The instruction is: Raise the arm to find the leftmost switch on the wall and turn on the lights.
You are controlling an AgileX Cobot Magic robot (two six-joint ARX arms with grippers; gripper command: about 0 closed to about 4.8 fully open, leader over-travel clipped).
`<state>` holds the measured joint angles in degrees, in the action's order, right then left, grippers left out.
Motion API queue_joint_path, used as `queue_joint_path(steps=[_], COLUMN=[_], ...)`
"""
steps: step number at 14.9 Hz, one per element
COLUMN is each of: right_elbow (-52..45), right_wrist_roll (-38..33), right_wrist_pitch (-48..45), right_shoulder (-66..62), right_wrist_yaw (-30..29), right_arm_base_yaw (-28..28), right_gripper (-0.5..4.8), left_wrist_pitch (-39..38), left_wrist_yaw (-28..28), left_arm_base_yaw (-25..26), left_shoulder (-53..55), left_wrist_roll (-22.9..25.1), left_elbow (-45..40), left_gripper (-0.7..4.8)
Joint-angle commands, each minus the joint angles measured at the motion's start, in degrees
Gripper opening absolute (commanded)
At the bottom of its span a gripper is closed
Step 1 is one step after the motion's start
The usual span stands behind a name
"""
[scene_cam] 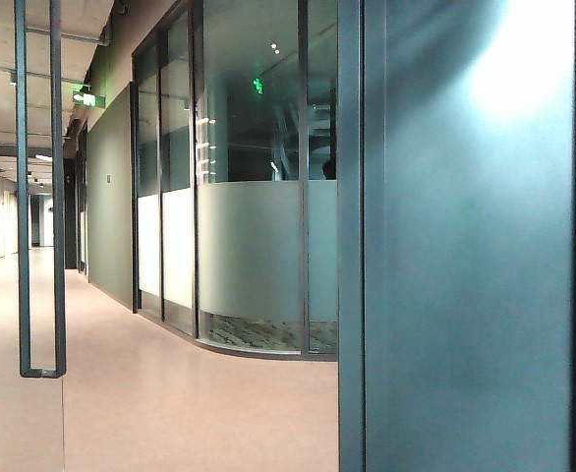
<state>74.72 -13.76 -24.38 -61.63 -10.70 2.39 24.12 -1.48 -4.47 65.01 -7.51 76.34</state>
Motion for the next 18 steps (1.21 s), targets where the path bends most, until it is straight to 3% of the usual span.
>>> queue_joint_path(steps=[1,3,5,6,10,18], right_elbow=[6.0,8.9,9.8,9.8,12.5,24.9], right_wrist_roll=[-1.0,-5.6,-6.3,-6.2,-5.5,-5.5], right_wrist_pitch=[1.7,1.6,1.9,1.5,0.2,0.1], right_shoulder=[-3.6,-6.4,-7.8,-8.2,-12.5,-24.5], right_wrist_yaw=[-4.8,-11.1,-13.6,-13.6,-12.2,-9.9], right_arm_base_yaw=[-0.1,-0.1,-1.9,-3.5,-11.0,-17.7], right_gripper=[-0.01,-0.01,-0.01,-0.01,-0.01,-0.01], left_wrist_pitch=[0.4,0.6,0.9,0.9,0.9,0.9], left_wrist_yaw=[21.0,38.2,47.5,48.9,48.7,49.1], left_arm_base_yaw=[-0.1,-0.1,-0.1,-0.1,-0.1,-0.1], left_shoulder=[0.0,0.0,0.0,0.0,0.0,-0.2], left_wrist_roll=[-8.9,-16.3,-22.3,-24.2,-24.4,-24.4], left_elbow=[1.2,1.3,1.3,1.3,1.3,1.3], left_gripper=[-0.05,-0.05,-0.05,-0.05,-0.05,-0.05])
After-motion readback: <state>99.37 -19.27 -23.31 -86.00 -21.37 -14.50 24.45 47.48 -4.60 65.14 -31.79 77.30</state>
